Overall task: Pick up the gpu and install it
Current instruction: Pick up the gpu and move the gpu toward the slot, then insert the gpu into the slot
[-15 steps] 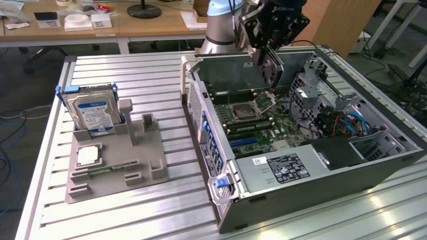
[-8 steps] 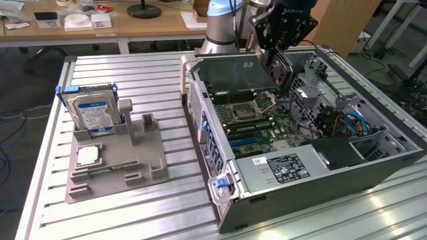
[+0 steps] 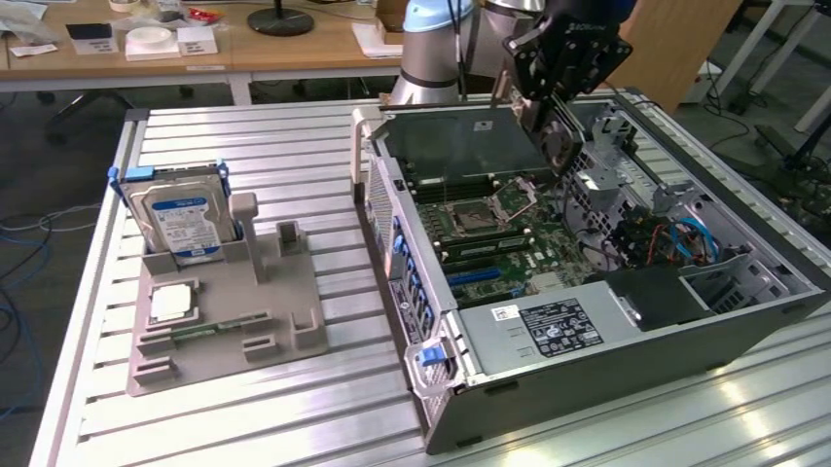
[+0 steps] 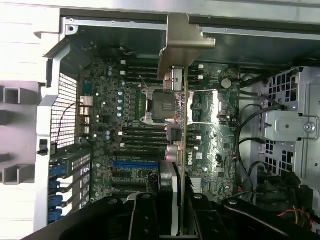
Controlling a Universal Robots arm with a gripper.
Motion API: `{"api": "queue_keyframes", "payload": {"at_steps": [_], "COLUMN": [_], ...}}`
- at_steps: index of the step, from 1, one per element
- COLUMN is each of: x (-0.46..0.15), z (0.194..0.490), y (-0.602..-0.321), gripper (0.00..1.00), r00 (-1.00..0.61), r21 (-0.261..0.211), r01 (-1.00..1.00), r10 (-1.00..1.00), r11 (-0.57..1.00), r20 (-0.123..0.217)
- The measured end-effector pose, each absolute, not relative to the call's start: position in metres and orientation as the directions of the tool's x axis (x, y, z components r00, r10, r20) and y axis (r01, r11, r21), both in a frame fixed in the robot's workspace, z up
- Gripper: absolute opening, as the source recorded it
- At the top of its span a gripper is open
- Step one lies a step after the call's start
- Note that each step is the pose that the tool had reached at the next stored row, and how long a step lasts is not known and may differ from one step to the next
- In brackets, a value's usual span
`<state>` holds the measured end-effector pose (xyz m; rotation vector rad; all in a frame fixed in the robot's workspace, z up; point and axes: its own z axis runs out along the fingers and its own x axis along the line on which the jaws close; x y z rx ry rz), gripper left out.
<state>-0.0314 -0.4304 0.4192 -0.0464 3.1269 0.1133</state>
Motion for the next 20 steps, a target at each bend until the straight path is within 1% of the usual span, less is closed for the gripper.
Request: {"api": "queue_keyframes", "payload": {"at_steps": [7, 20], "x": [-0.017, -0.017], "z": [0.417, 0.417], "y": [-0.430, -0.430], "gripper": [0.28, 0.28], "r00": [-0.999, -0.999], "r21": [0.072, 0.074], "r01": [-0.030, -0.051], "r10": [-0.029, -0.050], "r11": [0.997, 0.996], "r20": [-0.013, -0.013]}}
